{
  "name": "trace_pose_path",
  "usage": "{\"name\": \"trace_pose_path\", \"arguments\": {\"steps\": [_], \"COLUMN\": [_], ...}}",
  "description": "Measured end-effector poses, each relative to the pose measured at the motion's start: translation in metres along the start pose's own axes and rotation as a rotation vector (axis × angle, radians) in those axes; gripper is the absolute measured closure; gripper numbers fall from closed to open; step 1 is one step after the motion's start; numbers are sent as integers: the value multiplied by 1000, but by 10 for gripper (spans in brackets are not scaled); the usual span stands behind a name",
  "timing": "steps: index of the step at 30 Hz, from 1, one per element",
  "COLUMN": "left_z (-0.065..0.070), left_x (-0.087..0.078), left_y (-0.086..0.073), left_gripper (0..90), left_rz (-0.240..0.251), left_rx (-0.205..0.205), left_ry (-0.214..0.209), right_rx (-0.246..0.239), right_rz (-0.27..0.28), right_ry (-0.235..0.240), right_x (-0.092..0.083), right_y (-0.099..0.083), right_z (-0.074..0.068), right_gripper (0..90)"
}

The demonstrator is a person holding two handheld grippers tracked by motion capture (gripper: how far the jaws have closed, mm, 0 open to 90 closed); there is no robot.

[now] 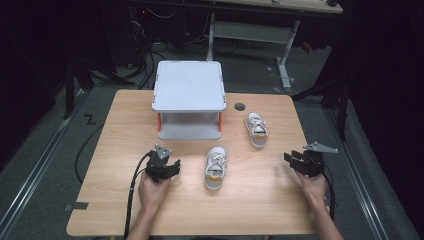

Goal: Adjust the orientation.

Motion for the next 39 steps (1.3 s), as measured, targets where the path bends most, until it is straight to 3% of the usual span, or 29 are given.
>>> {"name": "trace_pose_path", "arguments": {"steps": [3,8,15,22,29,32,35,39], "left_z": [0,0,0,0,-1,-1,-1,-1], "left_x": [0,0,0,0,0,0,0,-1], "left_y": [0,0,0,0,0,0,0,0], "left_gripper": [392,391,390,389,389,389,389,388], "left_rz": [0,0,0,-1,-1,3,1,2], "left_rx": [-1,-1,-2,-5,-15,-18,-17,-24], "left_ry": [-1,-1,-1,-5,-11,-13,-12,-17], "right_rx": [-25,-83,-112,-123,-89,-98,-161,-160], "right_rz": [34,39,-1,-83,-127,-150,-200,-204], "right_ry": [22,37,38,-2,-5,-2,-74,-102], "right_x": [-2,8,32,63,86,94,100,100], "right_y": [24,59,89,95,85,85,86,83], "right_z": [-8,-22,-31,-27,-23,-24,-21,-15], "right_gripper": [597,597,582,573,569,606,718,795]}}
Point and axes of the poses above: each handheld gripper's, and its own axes: x roughly forward along the jaws, y roughly out of its top, z roughly to its right, the point moved 10 cm from there along x, roughly forward along the jaws, and after that the axes turned 8 degrees about -x, right-handed, at the moved point
